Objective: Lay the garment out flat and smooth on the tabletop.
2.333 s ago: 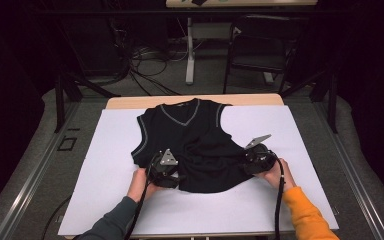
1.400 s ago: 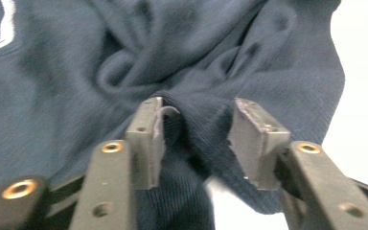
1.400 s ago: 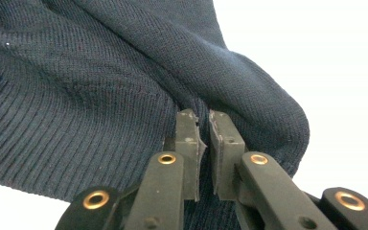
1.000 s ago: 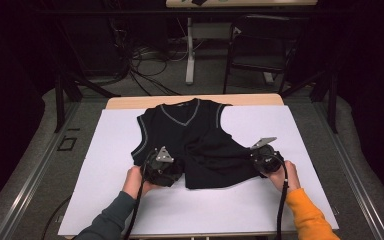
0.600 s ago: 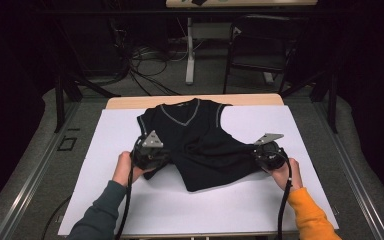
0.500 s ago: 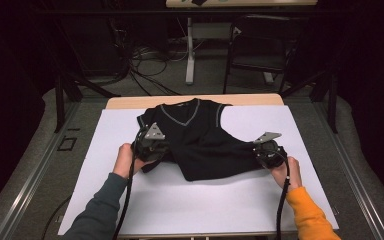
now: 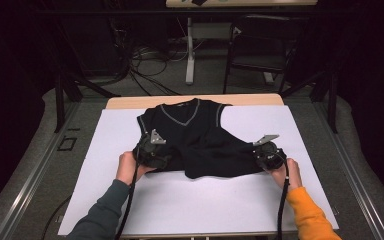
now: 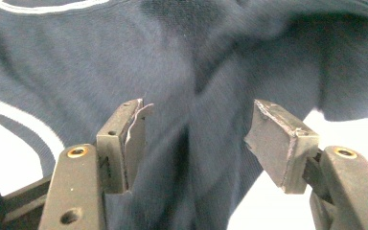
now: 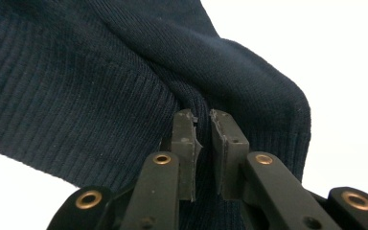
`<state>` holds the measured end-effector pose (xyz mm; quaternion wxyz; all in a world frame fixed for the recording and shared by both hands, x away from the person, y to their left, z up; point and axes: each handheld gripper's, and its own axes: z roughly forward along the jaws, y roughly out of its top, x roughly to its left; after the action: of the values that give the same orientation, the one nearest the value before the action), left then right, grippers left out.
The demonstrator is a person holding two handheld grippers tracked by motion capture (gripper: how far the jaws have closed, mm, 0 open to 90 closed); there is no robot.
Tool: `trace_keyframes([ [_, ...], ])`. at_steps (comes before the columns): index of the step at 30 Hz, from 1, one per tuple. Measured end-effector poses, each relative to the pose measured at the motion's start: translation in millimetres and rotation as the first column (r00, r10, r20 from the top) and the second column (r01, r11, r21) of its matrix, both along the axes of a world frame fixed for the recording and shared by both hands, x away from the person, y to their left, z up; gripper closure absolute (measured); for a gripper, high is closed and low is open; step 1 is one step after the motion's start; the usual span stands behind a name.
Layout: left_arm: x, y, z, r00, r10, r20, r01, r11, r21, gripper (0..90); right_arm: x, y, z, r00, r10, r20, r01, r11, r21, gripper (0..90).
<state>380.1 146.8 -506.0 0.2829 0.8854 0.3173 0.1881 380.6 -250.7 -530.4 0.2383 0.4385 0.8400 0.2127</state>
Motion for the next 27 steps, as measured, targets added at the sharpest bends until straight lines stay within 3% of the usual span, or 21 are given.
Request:
trace_keyframes([
  [3, -17.0, 0.4, -0.8, 0.9997, -0.023, 0.004, 0.023, 0.9997, -0.007, 40.2, -2.6, 0.2, 2.4, 1.0000, 0.003, 0.007, -0.003, 1.0000, -0.001, 80.8],
  [6, -25.1, -11.1, -7.0, 0.9969, -0.078, -0.008, 0.078, 0.9969, -0.009, 46.1, -3.2, 0.3, -0.3, 1.0000, 0.004, -0.003, -0.004, 1.0000, -0.002, 80.5],
  [10, -15.8, -33.5, -20.8, 0.9875, -0.152, -0.042, 0.151, 0.9883, -0.023, 55.6, -2.2, 1.2, -3.3, 0.9999, 0.009, -0.013, -0.009, 1.0000, -0.003, 79.6],
  [13, -8.8, -47.5, -25.9, 0.9790, -0.199, -0.045, 0.195, 0.9783, -0.070, 55.5, -1.5, 0.2, -4.4, 0.9996, 0.011, -0.025, -0.012, 0.9999, -0.001, 79.1],
  [16, -3.7, -59.7, -29.3, 0.9729, -0.229, -0.034, 0.226, 0.9715, -0.072, 54.9, -0.8, -0.6, -5.2, 0.9994, 0.011, -0.032, -0.011, 0.9999, 0.005, 78.8],
  [18, -0.1, -68.2, -31.8, 0.9735, -0.227, -0.029, 0.224, 0.9711, -0.083, 53.1, -0.8, 0.0, -5.5, 0.9995, 0.012, -0.030, -0.012, 0.9999, 0.004, 78.7],
  [22, 5.9, -81.2, -33.7, 0.9730, -0.230, -0.020, 0.225, 0.9636, -0.145, 50.2, -0.9, 0.8, -7.4, 0.9989, 0.021, -0.042, -0.021, 0.9998, 0.002, 78.5],
  [27, 8.9, -90.0, -37.4, 0.9717, -0.236, -0.004, 0.231, 0.9542, -0.190, 66.9, -1.3, 2.5, -10.5, 0.9991, 0.027, -0.034, -0.026, 0.9996, 0.011, 79.7],
])
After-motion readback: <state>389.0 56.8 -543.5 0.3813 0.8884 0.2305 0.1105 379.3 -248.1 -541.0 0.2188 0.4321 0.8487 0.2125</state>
